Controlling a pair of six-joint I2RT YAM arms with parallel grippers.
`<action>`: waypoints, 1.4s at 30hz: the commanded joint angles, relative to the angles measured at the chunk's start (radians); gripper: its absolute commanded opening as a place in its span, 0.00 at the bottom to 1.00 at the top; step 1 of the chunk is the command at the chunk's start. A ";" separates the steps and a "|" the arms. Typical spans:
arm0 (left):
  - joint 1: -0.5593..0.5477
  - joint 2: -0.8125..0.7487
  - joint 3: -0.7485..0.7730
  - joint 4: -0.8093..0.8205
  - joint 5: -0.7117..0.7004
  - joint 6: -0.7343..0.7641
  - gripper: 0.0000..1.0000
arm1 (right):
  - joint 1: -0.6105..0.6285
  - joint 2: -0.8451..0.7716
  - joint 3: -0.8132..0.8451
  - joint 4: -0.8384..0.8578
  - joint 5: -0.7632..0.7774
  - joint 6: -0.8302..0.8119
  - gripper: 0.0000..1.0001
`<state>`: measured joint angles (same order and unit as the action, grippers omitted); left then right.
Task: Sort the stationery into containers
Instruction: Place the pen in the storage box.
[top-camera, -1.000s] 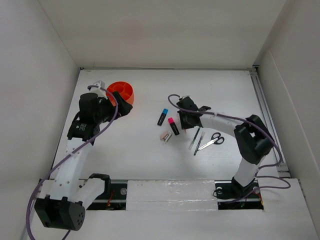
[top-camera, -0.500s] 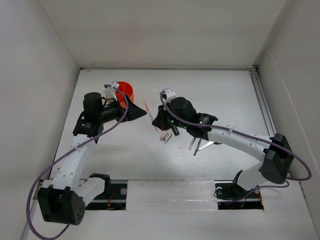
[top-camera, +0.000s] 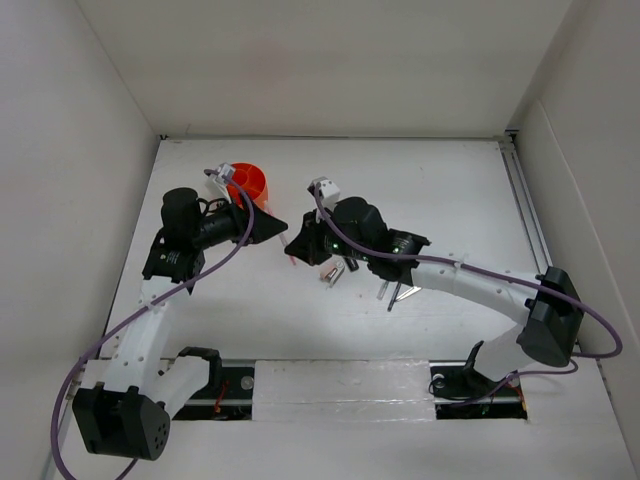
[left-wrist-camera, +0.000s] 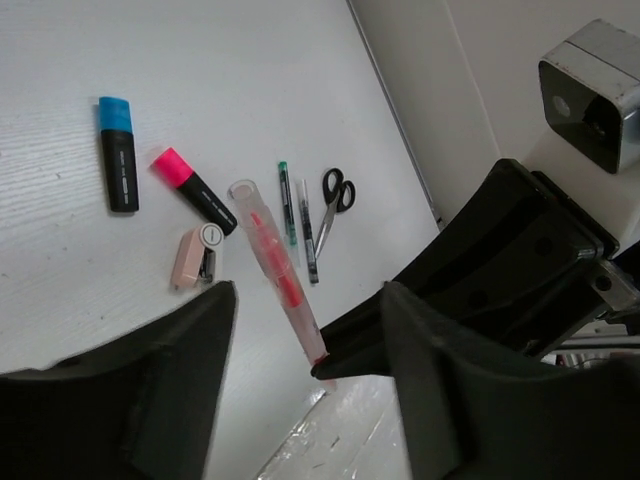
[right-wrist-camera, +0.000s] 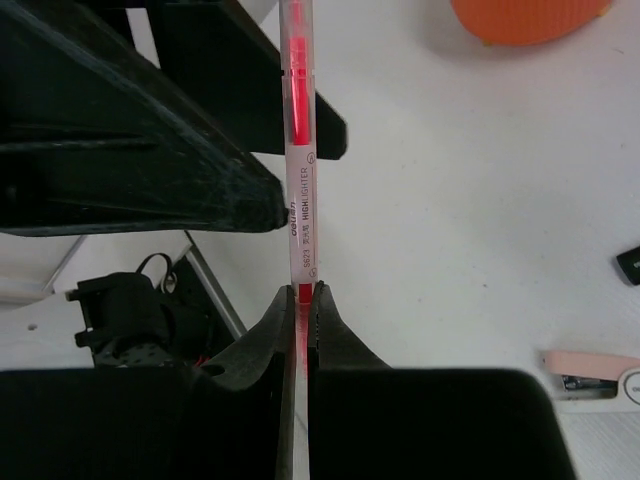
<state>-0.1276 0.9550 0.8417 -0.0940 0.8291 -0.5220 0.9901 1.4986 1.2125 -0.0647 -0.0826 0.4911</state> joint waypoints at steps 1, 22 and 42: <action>0.000 -0.015 0.000 0.037 0.005 0.007 0.49 | 0.005 -0.029 0.021 0.112 -0.052 0.027 0.00; 0.000 0.045 0.155 -0.024 -0.304 -0.003 0.00 | -0.014 -0.089 -0.073 0.151 -0.003 0.017 0.95; 0.043 0.717 0.764 0.048 -1.031 0.223 0.00 | -0.038 -0.848 -0.396 -0.306 0.233 -0.022 1.00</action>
<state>-0.0834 1.6768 1.5730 -0.1085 -0.0990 -0.3515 0.9501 0.7147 0.8337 -0.2806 0.1009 0.4683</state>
